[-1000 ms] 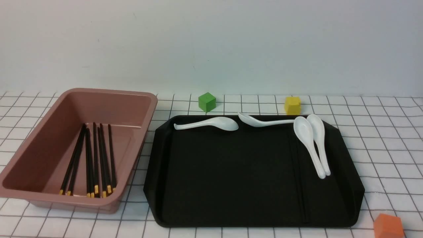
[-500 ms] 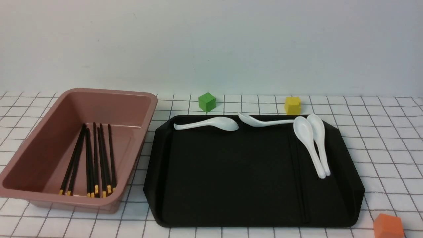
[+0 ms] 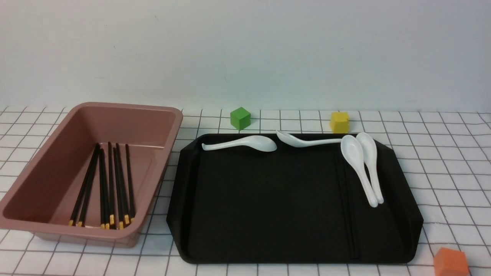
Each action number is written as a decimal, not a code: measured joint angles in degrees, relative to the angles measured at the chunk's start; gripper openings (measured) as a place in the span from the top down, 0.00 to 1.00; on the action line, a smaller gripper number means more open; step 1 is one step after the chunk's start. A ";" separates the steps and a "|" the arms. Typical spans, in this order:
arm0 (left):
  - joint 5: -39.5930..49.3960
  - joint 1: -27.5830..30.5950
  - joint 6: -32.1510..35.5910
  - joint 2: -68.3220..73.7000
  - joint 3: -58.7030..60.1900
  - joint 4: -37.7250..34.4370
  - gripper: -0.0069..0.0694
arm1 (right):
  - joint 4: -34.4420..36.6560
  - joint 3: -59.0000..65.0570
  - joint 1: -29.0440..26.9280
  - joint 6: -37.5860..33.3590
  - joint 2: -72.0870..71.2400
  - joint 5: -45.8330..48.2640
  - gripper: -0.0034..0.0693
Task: On white black tablecloth take chopsticks from black tray and put them in box.
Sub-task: 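Move the gripper over the chopsticks on the black tray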
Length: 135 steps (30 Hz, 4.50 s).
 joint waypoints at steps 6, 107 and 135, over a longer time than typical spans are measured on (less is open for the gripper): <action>0.00 0.00 0.00 0.00 0.00 0.00 0.60 | 0.00 0.00 0.00 0.00 0.00 0.00 0.70; 0.00 0.00 0.00 0.00 0.00 0.00 0.60 | -1.07 -66.42 19.27 16.06 109.81 16.82 0.66; 0.00 0.00 0.00 0.00 0.00 0.00 0.60 | 15.38 -73.36 24.54 6.14 95.40 13.24 0.80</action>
